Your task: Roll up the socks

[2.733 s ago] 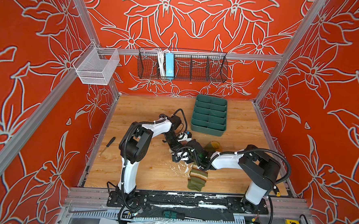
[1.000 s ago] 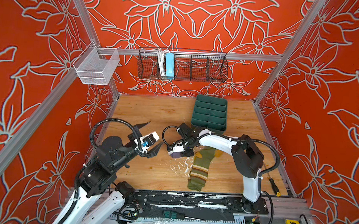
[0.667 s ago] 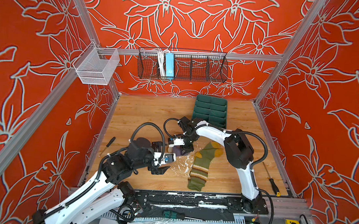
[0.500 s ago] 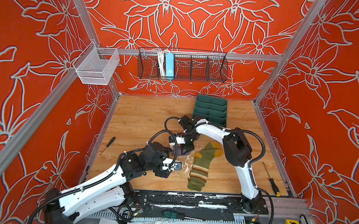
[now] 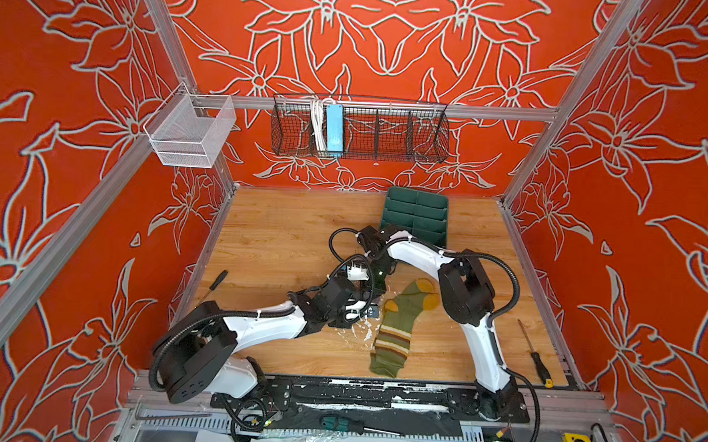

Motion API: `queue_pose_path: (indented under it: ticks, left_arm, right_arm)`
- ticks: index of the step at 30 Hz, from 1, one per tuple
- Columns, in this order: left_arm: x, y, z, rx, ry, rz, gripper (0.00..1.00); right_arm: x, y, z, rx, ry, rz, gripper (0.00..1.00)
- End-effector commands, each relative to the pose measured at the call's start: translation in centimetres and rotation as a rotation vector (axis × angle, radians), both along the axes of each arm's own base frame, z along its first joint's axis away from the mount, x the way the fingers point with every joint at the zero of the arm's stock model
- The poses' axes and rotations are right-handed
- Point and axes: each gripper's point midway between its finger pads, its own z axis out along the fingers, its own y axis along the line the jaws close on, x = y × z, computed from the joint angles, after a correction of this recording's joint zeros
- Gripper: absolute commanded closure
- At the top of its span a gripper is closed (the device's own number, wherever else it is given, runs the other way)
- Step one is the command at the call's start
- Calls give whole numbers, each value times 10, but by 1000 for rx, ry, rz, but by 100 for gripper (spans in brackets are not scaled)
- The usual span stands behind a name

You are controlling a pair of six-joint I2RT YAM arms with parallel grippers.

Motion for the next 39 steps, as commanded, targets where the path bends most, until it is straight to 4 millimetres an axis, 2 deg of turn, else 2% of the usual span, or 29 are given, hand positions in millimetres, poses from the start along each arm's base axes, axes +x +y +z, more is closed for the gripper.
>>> queue_pose_path:
  ticks: [1, 4, 8, 12, 15, 19, 22, 27, 35, 39]
  left_arm:
    - [26, -9, 16, -62, -50, 42, 21]
    - [27, -9, 2, -34, -12, 42, 27]
    - [28, -15, -1, -71, 12, 61, 33]
    - [-2, -25, 1, -115, 167, -51, 33]
    - [-14, -24, 5, -118, 215, -79, 33]
    - [-20, -21, 15, -128, 207, -94, 29]
    - [-17, -19, 21, -138, 179, -80, 25]
    - [3, -25, 27, -163, 123, -12, 23]
    - [30, -32, 12, -126, 64, 21, 25]
    - [37, -33, -4, -82, 66, 29, 28]
  right_arm:
    - [-18, -26, -28, -140, 80, 35, 100]
    - [-18, -25, -27, -134, 83, 33, 100]
    - [-19, -24, -24, -124, 88, 32, 100]
    - [-19, -26, -24, -123, 98, 28, 100]
    - [-17, -26, -22, -115, 125, 10, 100]
    - [-15, -30, -25, -142, 189, -24, 100]
    - [-15, -33, -29, -167, 239, -49, 100]
    - [-18, -33, -33, -194, 317, -81, 100]
    - [-18, -33, -30, -179, 352, -97, 100]
    - [-18, -33, -31, -184, 358, -104, 100]
